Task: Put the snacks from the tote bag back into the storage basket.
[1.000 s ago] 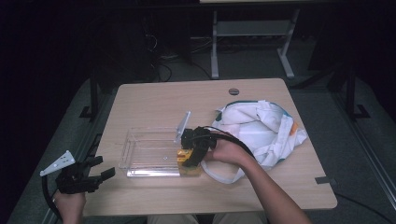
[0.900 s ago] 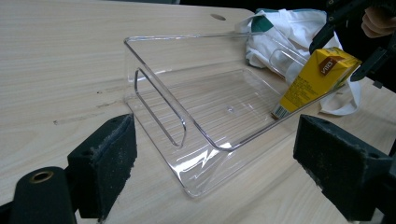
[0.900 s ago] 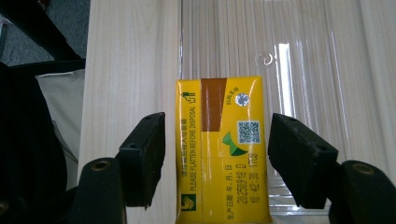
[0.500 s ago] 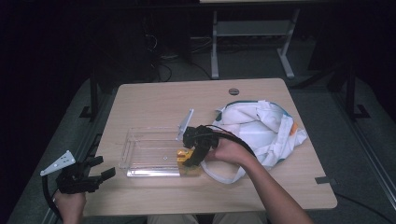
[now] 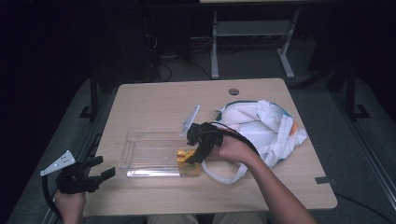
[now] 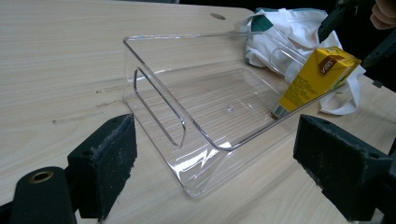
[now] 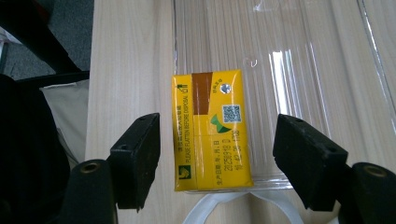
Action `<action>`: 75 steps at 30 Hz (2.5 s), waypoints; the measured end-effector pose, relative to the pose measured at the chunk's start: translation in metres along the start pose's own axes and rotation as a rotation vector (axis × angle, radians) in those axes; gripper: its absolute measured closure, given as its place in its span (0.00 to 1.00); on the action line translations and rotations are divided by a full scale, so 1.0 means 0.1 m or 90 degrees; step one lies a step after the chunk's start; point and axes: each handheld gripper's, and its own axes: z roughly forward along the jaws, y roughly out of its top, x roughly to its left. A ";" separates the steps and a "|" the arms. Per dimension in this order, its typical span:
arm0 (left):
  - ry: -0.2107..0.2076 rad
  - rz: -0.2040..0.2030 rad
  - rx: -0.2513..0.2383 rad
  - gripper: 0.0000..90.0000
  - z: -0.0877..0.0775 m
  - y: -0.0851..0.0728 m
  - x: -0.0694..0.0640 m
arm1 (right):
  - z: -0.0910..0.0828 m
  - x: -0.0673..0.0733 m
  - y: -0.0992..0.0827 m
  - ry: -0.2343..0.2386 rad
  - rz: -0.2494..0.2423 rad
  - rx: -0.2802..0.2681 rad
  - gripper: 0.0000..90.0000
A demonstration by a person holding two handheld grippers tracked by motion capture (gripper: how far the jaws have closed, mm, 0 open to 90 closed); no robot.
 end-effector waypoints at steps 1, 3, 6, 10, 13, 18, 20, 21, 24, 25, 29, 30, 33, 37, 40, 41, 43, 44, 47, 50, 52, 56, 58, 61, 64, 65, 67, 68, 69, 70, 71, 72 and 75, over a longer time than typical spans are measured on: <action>0.000 0.000 0.000 0.14 0.00 0.00 0.00 | -0.01 0.00 0.00 -0.002 0.000 0.000 0.35; 0.000 0.000 0.000 0.14 0.00 0.00 0.00 | -0.03 0.00 -0.01 -0.002 0.003 -0.003 0.35; 0.000 0.001 0.000 0.14 0.00 0.00 0.00 | -0.06 0.00 -0.02 -0.005 0.007 -0.003 0.35; 0.000 0.000 0.000 0.14 0.00 0.00 0.00 | -0.09 -0.01 -0.04 -0.007 0.008 -0.007 0.35; 0.000 0.000 -0.001 0.14 0.00 0.00 0.00 | -0.12 -0.02 -0.07 -0.008 0.014 -0.014 0.34; 0.000 0.002 0.000 0.14 0.00 0.00 0.00 | -0.17 -0.03 -0.13 -0.013 0.024 -0.021 0.35; 0.000 0.002 0.001 0.14 0.01 0.00 0.00 | -0.18 -0.03 -0.14 -0.014 0.025 -0.025 0.35; 0.000 0.000 0.001 0.14 0.01 0.00 -0.01 | -0.19 -0.03 -0.15 -0.012 0.027 -0.026 0.36; 0.000 0.001 0.001 0.14 0.01 0.00 -0.01 | -0.22 -0.03 -0.16 -0.013 0.028 -0.028 0.36; 0.000 0.001 0.002 0.14 0.01 0.00 -0.01 | -0.22 -0.03 -0.17 -0.013 0.028 -0.030 0.36; 0.000 0.000 0.001 0.14 0.01 0.00 -0.01 | -0.25 -0.03 -0.21 -0.017 0.029 -0.032 0.36; 0.000 0.000 0.001 0.14 0.01 0.00 -0.01 | -0.25 -0.03 -0.22 -0.016 0.032 -0.034 0.36; 0.000 0.002 0.002 0.14 0.01 0.00 -0.01 | -0.28 -0.04 -0.26 -0.021 0.035 -0.034 0.36; 0.000 0.004 0.003 0.14 0.01 0.00 -0.01 | -0.31 -0.04 -0.29 -0.025 0.040 -0.034 0.37; 0.000 0.002 0.002 0.14 0.01 0.00 -0.01 | -0.32 -0.03 -0.32 -0.024 0.045 -0.040 0.36; 0.000 0.004 0.003 0.14 0.01 0.00 -0.01 | -0.32 -0.03 -0.33 -0.022 0.046 -0.041 0.36; 0.000 0.004 0.003 0.14 0.01 0.00 -0.01 | -0.32 -0.04 -0.35 -0.025 0.046 -0.041 0.36; 0.000 0.003 0.003 0.14 0.01 0.00 -0.01 | -0.33 -0.03 -0.36 -0.024 0.052 -0.042 0.36; 0.001 0.003 0.003 0.14 0.01 0.00 -0.01 | -0.33 -0.04 -0.38 -0.026 0.049 -0.044 0.36; 0.002 0.002 0.003 0.14 0.01 0.00 -0.01 | -0.35 -0.04 -0.41 -0.026 0.056 -0.047 0.36; 0.002 0.004 0.005 0.14 0.01 0.00 -0.01 | -0.36 -0.04 -0.43 -0.029 0.059 -0.045 0.36; 0.001 0.005 0.006 0.14 0.02 0.00 -0.01 | -0.37 -0.05 -0.48 -0.029 0.063 -0.048 0.36; 0.000 0.004 0.007 0.14 0.02 0.00 -0.01 | -0.38 -0.05 -0.50 -0.030 0.068 -0.049 0.36; 0.000 0.002 0.007 0.14 0.02 0.00 -0.01 | -0.39 -0.05 -0.52 -0.031 0.068 -0.050 0.36; 0.001 0.002 0.009 0.14 0.02 0.00 -0.01 | -0.39 -0.06 -0.55 -0.031 0.072 -0.049 0.36; 0.001 0.002 0.009 0.14 0.02 0.00 -0.01 | -0.39 -0.06 -0.55 -0.033 0.072 -0.049 0.36; 0.001 0.002 0.008 0.14 0.02 0.00 -0.01 | -0.40 -0.06 -0.56 -0.033 0.075 -0.050 0.36; 0.000 0.002 0.008 0.14 0.02 0.00 -0.01 | -0.40 -0.06 -0.57 -0.033 0.079 -0.051 0.36; 0.000 0.002 0.008 0.14 0.02 0.00 -0.01 | -0.40 -0.06 -0.57 -0.033 0.079 -0.051 0.36; 0.001 0.002 0.009 0.14 0.02 0.00 -0.01 | -0.41 -0.06 -0.59 -0.033 0.081 -0.051 0.36; 0.001 0.001 0.008 0.15 0.02 0.00 -0.01 | -0.41 -0.06 -0.60 -0.033 0.081 -0.053 0.36; 0.001 0.002 0.009 0.14 0.02 0.00 -0.01 | -0.41 -0.07 -0.61 -0.036 0.079 -0.052 0.36; 0.001 0.003 0.010 0.14 0.03 0.00 -0.01 | -0.41 -0.07 -0.64 -0.035 0.082 -0.053 0.36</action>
